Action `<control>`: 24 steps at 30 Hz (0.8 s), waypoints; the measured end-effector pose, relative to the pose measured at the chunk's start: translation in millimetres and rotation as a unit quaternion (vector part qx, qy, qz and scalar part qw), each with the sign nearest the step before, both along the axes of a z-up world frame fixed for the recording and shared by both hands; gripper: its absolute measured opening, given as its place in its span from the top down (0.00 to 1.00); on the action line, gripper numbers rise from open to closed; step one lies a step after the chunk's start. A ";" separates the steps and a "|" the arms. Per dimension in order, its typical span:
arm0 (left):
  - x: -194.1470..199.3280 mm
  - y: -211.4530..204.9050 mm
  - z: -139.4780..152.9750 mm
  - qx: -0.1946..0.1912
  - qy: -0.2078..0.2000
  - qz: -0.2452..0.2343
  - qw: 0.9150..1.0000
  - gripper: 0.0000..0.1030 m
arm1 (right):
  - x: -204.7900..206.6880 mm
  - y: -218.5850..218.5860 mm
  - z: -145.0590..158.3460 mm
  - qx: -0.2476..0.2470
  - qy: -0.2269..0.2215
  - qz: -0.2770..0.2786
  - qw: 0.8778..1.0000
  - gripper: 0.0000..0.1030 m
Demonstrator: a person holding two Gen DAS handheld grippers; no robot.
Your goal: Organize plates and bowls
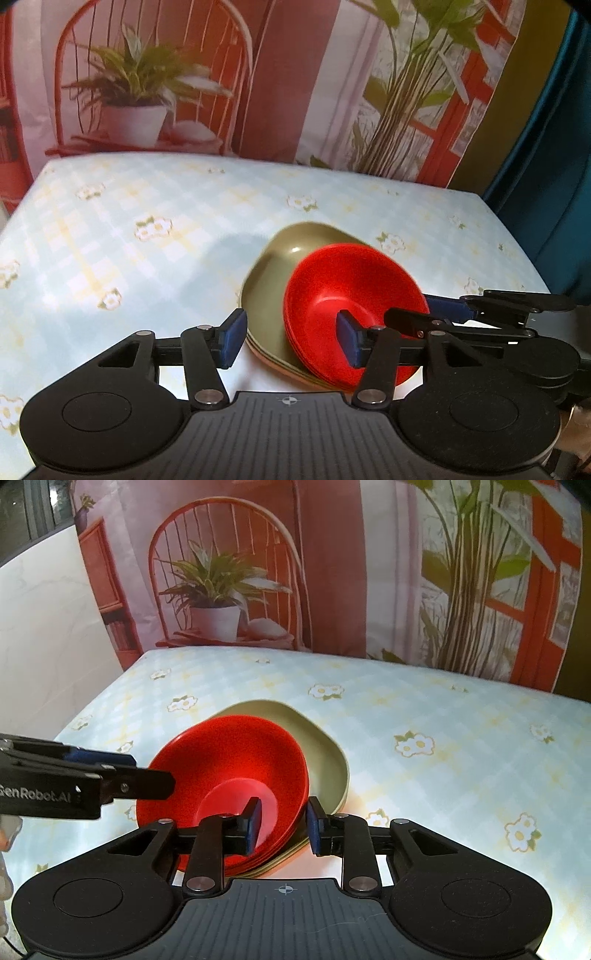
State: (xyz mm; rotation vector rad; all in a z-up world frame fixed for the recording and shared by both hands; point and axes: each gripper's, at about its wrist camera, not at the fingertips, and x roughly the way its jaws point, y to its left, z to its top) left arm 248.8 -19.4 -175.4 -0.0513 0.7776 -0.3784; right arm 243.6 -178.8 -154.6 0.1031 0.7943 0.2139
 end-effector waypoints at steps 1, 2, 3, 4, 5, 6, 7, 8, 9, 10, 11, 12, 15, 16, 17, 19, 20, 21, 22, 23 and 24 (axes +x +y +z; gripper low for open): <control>-1.6 1.0 3.4 0.001 -0.006 -0.001 1.000 0.44 | -1.0 -0.2 2.8 0.000 -0.004 -0.002 1.000 0.68; -3.5 1.6 6.7 0.003 -0.012 -0.001 1.000 0.40 | -2.6 -0.8 5.5 -0.002 -0.009 -0.004 1.000 0.64; -5.7 2.6 10.5 0.007 -0.019 0.000 1.000 0.36 | -4.7 -1.3 9.1 -0.003 -0.015 -0.006 1.000 0.59; -7.9 3.5 13.6 0.011 -0.025 0.001 1.000 0.33 | -6.3 -1.8 12.2 -0.004 -0.020 -0.005 1.000 0.57; -10.4 4.7 17.2 0.015 -0.031 0.003 0.999 0.29 | -8.2 -2.4 15.5 -0.006 -0.024 -0.004 1.000 0.57; -13.3 5.6 21.6 0.018 -0.038 0.005 0.999 0.25 | -10.4 -2.8 19.4 -0.008 -0.028 -0.004 1.000 0.54; -17.0 6.7 27.2 0.023 -0.047 0.009 0.999 0.22 | -12.9 -3.7 23.8 -0.009 -0.033 -0.004 0.999 0.48; -20.1 7.7 32.3 0.028 -0.055 0.013 0.998 0.16 | -15.2 -4.9 28.1 -0.009 -0.037 -0.004 0.999 0.44; -24.8 9.1 38.4 0.031 -0.066 0.018 0.997 0.10 | -19.2 -6.3 33.6 -0.011 -0.042 -0.004 0.999 0.37; -31.0 11.0 45.4 0.033 -0.080 0.023 0.996 0.07 | -23.0 -7.9 38.6 -0.013 -0.049 -0.004 0.999 0.34; -35.2 11.5 50.9 0.035 -0.091 0.027 0.995 0.03 | -27.7 -9.8 43.9 -0.017 -0.056 -0.002 0.998 0.31; -41.5 12.5 57.6 0.039 -0.103 0.032 0.993 0.01 | -32.0 -11.3 48.8 -0.022 -0.062 -0.003 0.998 0.24; -56.8 11.5 74.0 0.060 -0.133 0.047 0.988 0.00 | -45.9 -17.1 64.6 -0.036 -0.082 -0.014 0.996 0.05; -62.6 10.0 79.6 0.070 -0.143 0.054 0.986 0.00 | -50.3 -19.6 69.9 -0.038 -0.088 -0.018 0.995 0.02; -67.4 9.0 84.5 0.078 -0.150 0.060 0.984 0.00 | -53.8 -21.8 74.5 -0.038 -0.092 -0.019 0.995 0.00; -75.8 7.0 95.5 0.088 -0.159 0.071 0.981 0.00 | -62.1 -26.2 84.2 -0.039 -0.103 -0.022 0.994 0.00; -79.9 7.2 100.4 0.088 -0.163 0.074 0.980 0.00 | -65.7 -28.3 88.4 -0.041 -0.107 -0.026 0.993 0.00; -84.4 7.6 105.0 0.086 -0.166 0.076 0.979 0.00 | -69.5 -30.7 92.9 -0.042 -0.112 -0.032 0.992 0.00; -89.5 8.6 110.2 0.081 -0.170 0.076 0.979 0.00 | -72.8 -33.2 97.6 -0.041 -0.116 -0.039 0.992 0.00; -95.3 9.6 115.4 0.075 -0.175 0.075 0.979 0.00 | -76.6 -35.6 102.6 -0.039 -0.119 -0.046 0.991 0.00; -100.5 9.8 119.3 0.072 -0.180 0.076 0.978 0.00 | -80.2 -37.4 106.9 -0.037 -0.123 -0.050 0.990 0.00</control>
